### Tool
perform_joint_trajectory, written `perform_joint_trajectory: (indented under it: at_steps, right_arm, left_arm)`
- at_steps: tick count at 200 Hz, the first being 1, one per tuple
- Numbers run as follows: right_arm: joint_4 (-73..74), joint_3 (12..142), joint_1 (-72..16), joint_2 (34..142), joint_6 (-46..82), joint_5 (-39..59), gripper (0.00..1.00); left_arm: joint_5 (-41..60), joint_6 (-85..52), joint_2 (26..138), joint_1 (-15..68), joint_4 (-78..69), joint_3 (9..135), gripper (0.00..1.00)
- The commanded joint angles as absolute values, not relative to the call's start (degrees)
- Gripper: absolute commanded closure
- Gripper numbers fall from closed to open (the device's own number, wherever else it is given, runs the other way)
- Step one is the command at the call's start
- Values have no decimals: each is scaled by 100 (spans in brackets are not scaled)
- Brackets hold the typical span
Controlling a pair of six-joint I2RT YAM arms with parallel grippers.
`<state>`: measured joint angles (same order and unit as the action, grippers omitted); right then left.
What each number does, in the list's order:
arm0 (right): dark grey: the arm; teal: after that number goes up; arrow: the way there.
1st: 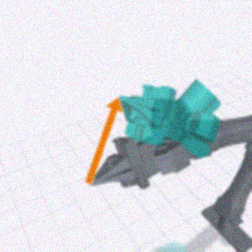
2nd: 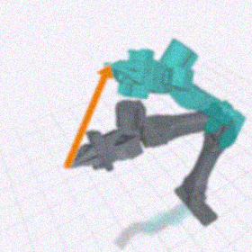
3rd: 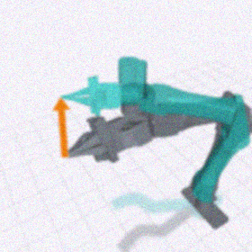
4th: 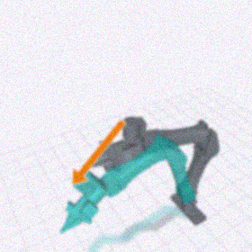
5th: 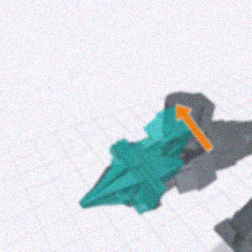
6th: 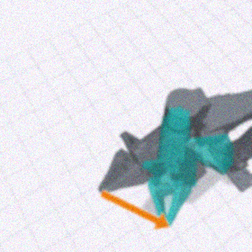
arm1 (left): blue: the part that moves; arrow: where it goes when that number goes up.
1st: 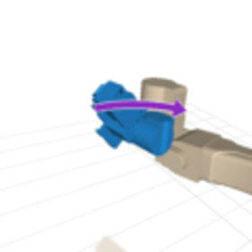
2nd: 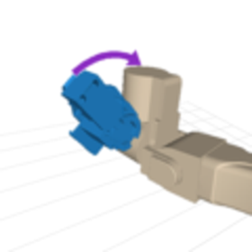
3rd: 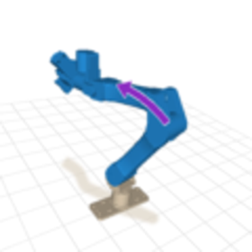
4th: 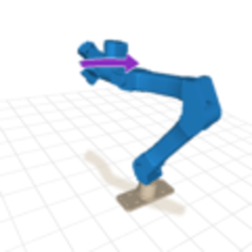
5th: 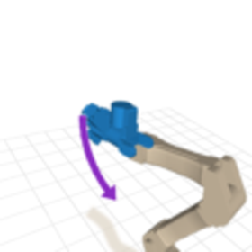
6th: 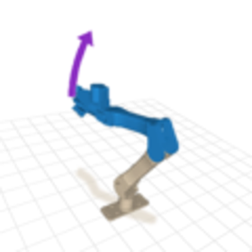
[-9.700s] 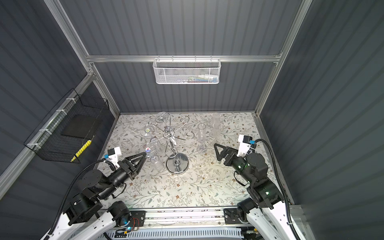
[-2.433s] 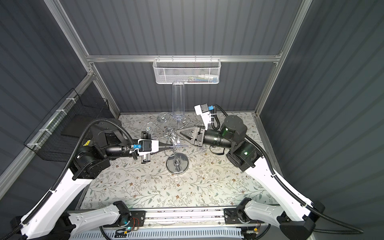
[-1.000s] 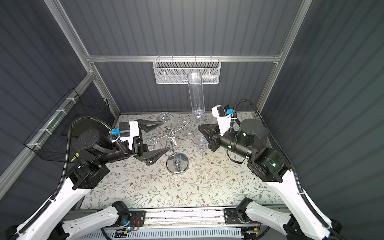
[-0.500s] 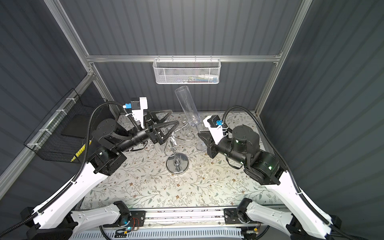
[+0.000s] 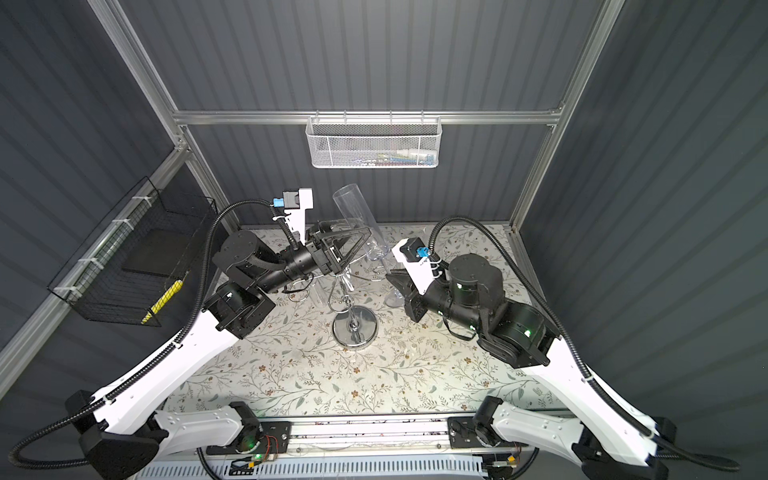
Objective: Take the wine glass off the wine glass rack
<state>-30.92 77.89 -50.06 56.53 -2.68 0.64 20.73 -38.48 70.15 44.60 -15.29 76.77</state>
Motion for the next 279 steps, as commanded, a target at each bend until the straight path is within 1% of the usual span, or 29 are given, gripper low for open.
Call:
perform_joint_trajectory:
  at_steps: [1, 27, 58, 89, 98, 136, 186, 188, 192, 194, 195, 196, 197, 198, 199, 201, 202, 203, 208, 209, 210, 212, 217, 254, 279]
  right_arm:
    - [-2876, 7735, -5079, 5616, -300, 2, 100]
    - [-2907, 7720, -5128, 5625, -237, 17, 100]
    - [-2976, 7741, -5194, 5660, -191, 52, 100]
    - [-2995, 7727, -5230, 5660, -167, 35, 100]
    - [-2995, 7727, -5236, 5660, -158, 35, 100]
    - [-3014, 7742, -5271, 5678, -138, 48, 100]
    - [-3018, 7752, -5308, 5663, -97, 47, 100]
    - [-3020, 7752, -5309, 5665, -92, 47, 97]
    - [-3016, 7753, -5309, 5648, -88, 38, 83]
    - [-3008, 7746, -5313, 5640, -79, 25, 73]
    - [-3008, 7746, -5313, 5640, -79, 25, 73]
    - [-2998, 7746, -5316, 5631, -73, 19, 65]
    - [-2989, 7745, -5317, 5624, -71, 14, 60]
    - [-2989, 7745, -5317, 5624, -71, 14, 60]
    - [-2977, 7739, -5317, 5614, -66, 6, 53]
    - [-2957, 7736, -5317, 5602, -58, -3, 45]
    - [-2957, 7736, -5317, 5602, -58, -3, 45]
    - [-2937, 7728, -5317, 5582, -54, -7, 38]
    - [-2871, 7710, -5317, 5524, -44, -33, 23]
    - [-2851, 7700, -5317, 5509, -44, -39, 13]
    - [-2840, 7695, -5317, 5497, -44, -41, 7]
    - [-2806, 7685, -5317, 5465, -44, -48, 3]
    - [-2704, 7646, -5317, 5385, -36, -80, 1]
    - [-1789, 7372, -5318, 4537, -31, -623, 1]
    - [-1566, 7229, -5315, 4000, 35, -1112, 1]
  left_arm:
    - [1948, -3989, 6988, 4483, -1703, 7885, 10]
    - [1929, -3991, 7018, 4482, -1898, 7838, 18]
    - [2004, -3993, 7093, 4480, -1964, 7862, 35]
    - [1933, -3920, 7015, 4484, -2057, 7758, 45]
    - [1711, -3937, 6984, 4485, -2134, 7697, 48]
    - [1685, -3949, 6945, 4483, -2212, 7617, 56]
    - [1665, -4118, 6939, 4483, -2358, 7562, 60]
    - [1662, -4121, 6936, 4483, -2360, 7559, 60]
    - [1653, -4135, 6930, 4482, -2367, 7564, 60]
    - [1646, -4132, 6929, 4482, -2367, 7560, 60]
    - [1640, -4131, 6923, 4482, -2370, 7559, 60]
    - [1642, -4136, 6924, 4482, -2372, 7559, 60]
    - [1638, -4142, 6921, 4482, -2368, 7559, 60]
    - [1632, -4145, 6919, 4482, -2370, 7559, 60]
    - [1633, -4147, 6918, 4482, -2372, 7559, 60]
    - [1621, -4148, 6917, 4482, -2373, 7559, 60]
    - [1615, -4148, 6913, 4482, -2373, 7559, 60]
    - [1616, -4148, 6906, 4482, -2377, 7559, 60]
    - [1588, -4147, 6895, 4482, -2372, 7563, 60]
    - [1581, -4143, 6888, 4482, -2372, 7561, 60]
    - [1573, -4146, 6885, 4478, -2373, 7560, 60]
    - [1558, -4148, 6880, 4481, -2373, 7563, 61]
    - [1528, -4134, 6865, 4487, -2368, 7570, 61]
    - [1358, -3834, 6651, 4482, -2204, 7675, 61]
    - [1200, -3366, 6480, 4481, -1959, 7810, 61]
